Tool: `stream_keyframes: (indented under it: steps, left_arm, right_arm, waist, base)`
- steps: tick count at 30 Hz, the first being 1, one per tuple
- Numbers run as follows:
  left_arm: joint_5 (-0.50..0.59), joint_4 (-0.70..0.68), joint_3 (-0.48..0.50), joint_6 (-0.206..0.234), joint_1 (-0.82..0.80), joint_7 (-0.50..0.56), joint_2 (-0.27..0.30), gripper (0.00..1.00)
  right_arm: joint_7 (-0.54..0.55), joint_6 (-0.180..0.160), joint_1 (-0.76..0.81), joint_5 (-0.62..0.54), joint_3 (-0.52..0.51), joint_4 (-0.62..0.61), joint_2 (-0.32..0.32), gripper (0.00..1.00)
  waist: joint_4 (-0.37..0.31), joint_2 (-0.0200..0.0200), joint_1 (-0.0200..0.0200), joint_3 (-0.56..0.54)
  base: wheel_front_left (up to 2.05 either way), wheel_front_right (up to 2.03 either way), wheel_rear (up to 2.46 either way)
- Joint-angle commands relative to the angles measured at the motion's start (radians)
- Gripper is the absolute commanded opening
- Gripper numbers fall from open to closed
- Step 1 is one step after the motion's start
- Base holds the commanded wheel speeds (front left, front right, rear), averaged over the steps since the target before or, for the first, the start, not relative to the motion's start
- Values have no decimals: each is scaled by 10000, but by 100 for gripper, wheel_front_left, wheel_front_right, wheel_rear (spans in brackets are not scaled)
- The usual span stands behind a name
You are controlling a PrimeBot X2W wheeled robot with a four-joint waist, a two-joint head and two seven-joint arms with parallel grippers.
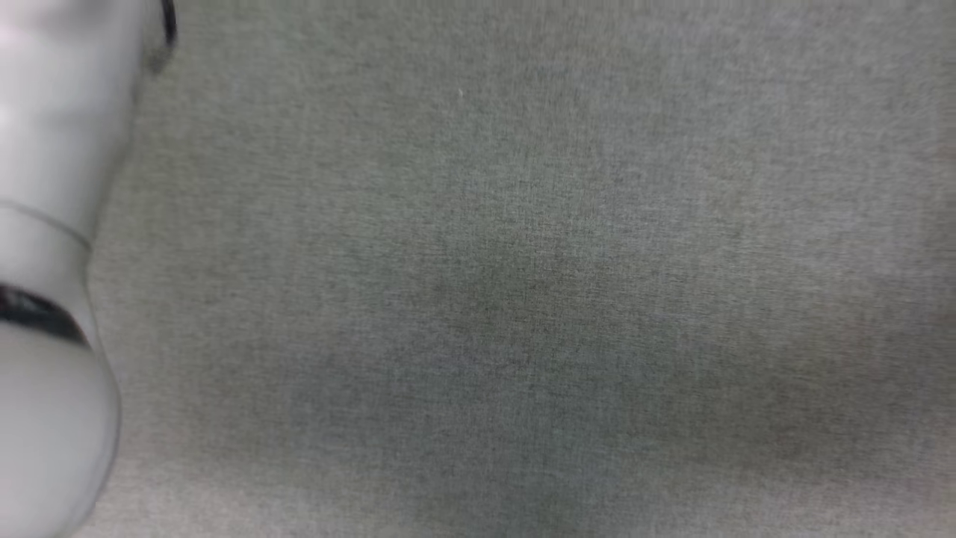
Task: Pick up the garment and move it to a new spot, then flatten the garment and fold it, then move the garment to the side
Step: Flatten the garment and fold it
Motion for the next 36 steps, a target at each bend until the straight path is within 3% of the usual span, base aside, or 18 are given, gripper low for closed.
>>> stream_keyframes:
  steps: [1, 8, 15, 22, 23, 32, 36]
  left_arm:
    - [-253, -178, -117, -40, 776, 165, 126, 0]
    - [-1196, -1949, -791, -47, 3225, 868, 1165, 0]
    - [-1971, -4466, -1360, 90, 6461, 1428, 3124, 0]
    - [-2731, -7367, -1442, 1433, 9301, 1824, 4893, 0]
    - [-2731, -7367, -1442, 1433, 9301, 1824, 4893, 0]
    - [-4009, -11212, -1360, 3824, 12234, 2173, 7002, 0]
    - [-4615, -12366, -1263, 4773, 13292, 1985, 7647, 0]
  right_arm:
    - [0, -18, 746, 587, 528, -169, -257, 0]
    - [3, -18, 2870, 2407, 1868, -1166, -1114, 0]
    - [108, -18, 5837, 3689, 2442, -2147, -2094, 0]
    - [672, -18, 8166, 4545, 2069, -2800, -2438, 0]
    - [672, -18, 8166, 4545, 2069, -2800, -2438, 0]
    - [2078, -18, 10715, 5096, 1662, -4182, -2967, 0]
    - [2645, -18, 11854, 5413, 1196, -4731, -3181, 0]
  waist:
    - [-158, 0, 0, -1057]
    - [-339, 0, 0, -2383]
    - [-531, 0, 0, -3948]
    - [-719, 0, 0, -4694]
    - [-719, 0, 0, -4694]
    - [-956, 0, 0, -4954]
    - [-970, 0, 0, -4914]
  base:
    - [0, 0, 0]
    - [0, 0, 0]
    - [0, 0, 0]
    - [0, 0, 0]
    - [0, 0, 0]
    - [0, 0, 0]
    - [0, 0, 0]
